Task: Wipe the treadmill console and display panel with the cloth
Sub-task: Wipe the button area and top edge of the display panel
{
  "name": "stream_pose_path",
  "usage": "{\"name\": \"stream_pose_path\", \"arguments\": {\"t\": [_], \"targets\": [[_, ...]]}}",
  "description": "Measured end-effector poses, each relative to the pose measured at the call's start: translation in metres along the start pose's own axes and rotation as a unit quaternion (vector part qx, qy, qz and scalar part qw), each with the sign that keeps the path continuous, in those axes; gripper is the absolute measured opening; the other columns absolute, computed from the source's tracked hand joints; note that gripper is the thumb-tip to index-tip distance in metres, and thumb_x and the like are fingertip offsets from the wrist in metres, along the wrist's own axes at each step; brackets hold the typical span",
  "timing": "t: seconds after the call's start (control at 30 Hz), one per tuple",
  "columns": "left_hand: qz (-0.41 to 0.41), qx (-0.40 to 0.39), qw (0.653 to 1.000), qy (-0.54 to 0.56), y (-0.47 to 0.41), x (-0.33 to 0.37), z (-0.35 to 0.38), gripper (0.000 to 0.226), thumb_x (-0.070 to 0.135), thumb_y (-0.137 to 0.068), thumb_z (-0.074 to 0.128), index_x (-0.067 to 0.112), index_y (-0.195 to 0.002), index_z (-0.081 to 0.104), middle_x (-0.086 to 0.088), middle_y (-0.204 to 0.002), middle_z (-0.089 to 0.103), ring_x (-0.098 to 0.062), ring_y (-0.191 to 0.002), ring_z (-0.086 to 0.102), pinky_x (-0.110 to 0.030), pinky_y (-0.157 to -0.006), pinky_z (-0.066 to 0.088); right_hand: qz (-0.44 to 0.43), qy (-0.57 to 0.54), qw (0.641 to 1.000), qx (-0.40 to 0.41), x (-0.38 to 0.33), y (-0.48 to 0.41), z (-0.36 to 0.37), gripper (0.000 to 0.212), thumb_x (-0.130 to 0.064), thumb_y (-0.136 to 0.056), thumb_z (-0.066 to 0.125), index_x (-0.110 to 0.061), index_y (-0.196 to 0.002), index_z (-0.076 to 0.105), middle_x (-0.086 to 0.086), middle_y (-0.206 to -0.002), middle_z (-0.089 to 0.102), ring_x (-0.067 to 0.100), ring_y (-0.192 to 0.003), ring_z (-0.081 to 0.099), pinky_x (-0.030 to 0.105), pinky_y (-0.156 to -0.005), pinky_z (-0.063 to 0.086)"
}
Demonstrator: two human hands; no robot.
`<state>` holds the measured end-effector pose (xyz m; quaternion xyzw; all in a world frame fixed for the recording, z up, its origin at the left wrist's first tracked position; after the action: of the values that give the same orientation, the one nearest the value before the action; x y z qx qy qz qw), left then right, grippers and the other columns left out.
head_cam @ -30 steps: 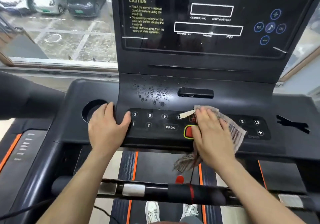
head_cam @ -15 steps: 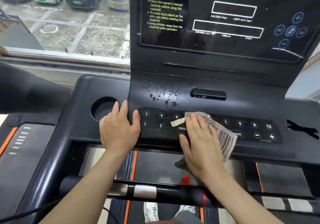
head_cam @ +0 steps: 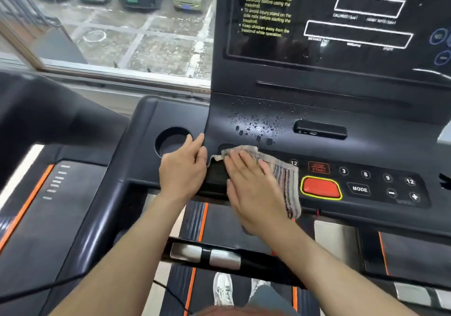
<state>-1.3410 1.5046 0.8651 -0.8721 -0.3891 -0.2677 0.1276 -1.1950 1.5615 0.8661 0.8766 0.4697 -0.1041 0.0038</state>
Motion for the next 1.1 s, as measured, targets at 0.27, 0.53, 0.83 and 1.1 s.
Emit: {"name": "stream_pose_path", "arguments": {"t": [0.27,0.53,0.83,1.1], "targets": [[-0.001,0.007,1.000,0.030,-0.001,-0.008,-0.006,0.034,0.032,-0.097,0.049,0.041,-0.130,0.057,0.007,-0.141,0.052,-0.021,-0.124,0.054,-0.034,-0.097,0.043,-0.097,-0.036,0.995,-0.016,-0.021,0.010,-0.003,0.055,-0.027,-0.083,0.036,-0.015,-0.131,0.061,0.000,-0.138,0.057,0.016,-0.128,0.053,0.039,-0.104,0.042],[-0.002,0.027,0.999,0.025,0.000,-0.007,-0.006,0.035,0.035,-0.095,0.047,0.041,-0.127,0.059,0.009,-0.137,0.056,-0.028,-0.118,0.058,-0.038,-0.094,0.046,-0.031,-0.031,0.999,0.000,-0.023,-0.014,-0.001,0.059,-0.031,-0.090,0.028,-0.010,-0.141,0.049,0.005,-0.148,0.046,0.019,-0.138,0.041,0.040,-0.111,0.033],[0.003,0.075,0.997,0.017,0.006,0.001,-0.011,0.028,0.045,-0.096,0.049,0.039,-0.119,0.064,0.012,-0.117,0.068,-0.025,-0.101,0.064,-0.035,-0.083,0.048,0.012,-0.029,0.999,0.015,-0.019,-0.025,0.002,0.057,-0.032,-0.092,0.027,-0.012,-0.139,0.052,0.003,-0.146,0.049,0.016,-0.138,0.041,0.037,-0.112,0.029],[0.022,0.090,0.996,0.013,0.005,-0.001,-0.006,0.034,0.044,-0.093,0.050,0.037,-0.122,0.064,0.011,-0.120,0.067,-0.016,-0.111,0.063,-0.040,-0.094,0.049,0.078,-0.029,0.996,0.025,0.025,-0.010,-0.010,0.058,-0.034,-0.093,0.023,-0.015,-0.142,0.047,0.000,-0.150,0.044,0.014,-0.142,0.033,0.034,-0.116,0.016]]}}
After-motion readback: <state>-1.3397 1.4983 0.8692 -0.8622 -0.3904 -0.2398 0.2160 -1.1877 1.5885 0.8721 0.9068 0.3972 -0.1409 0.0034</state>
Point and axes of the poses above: each hand's wrist, its own y-axis away from the middle knuckle, its own z-axis out of the palm, x = y × z, the point moved 7 cm from there along -y, towards the middle knuckle
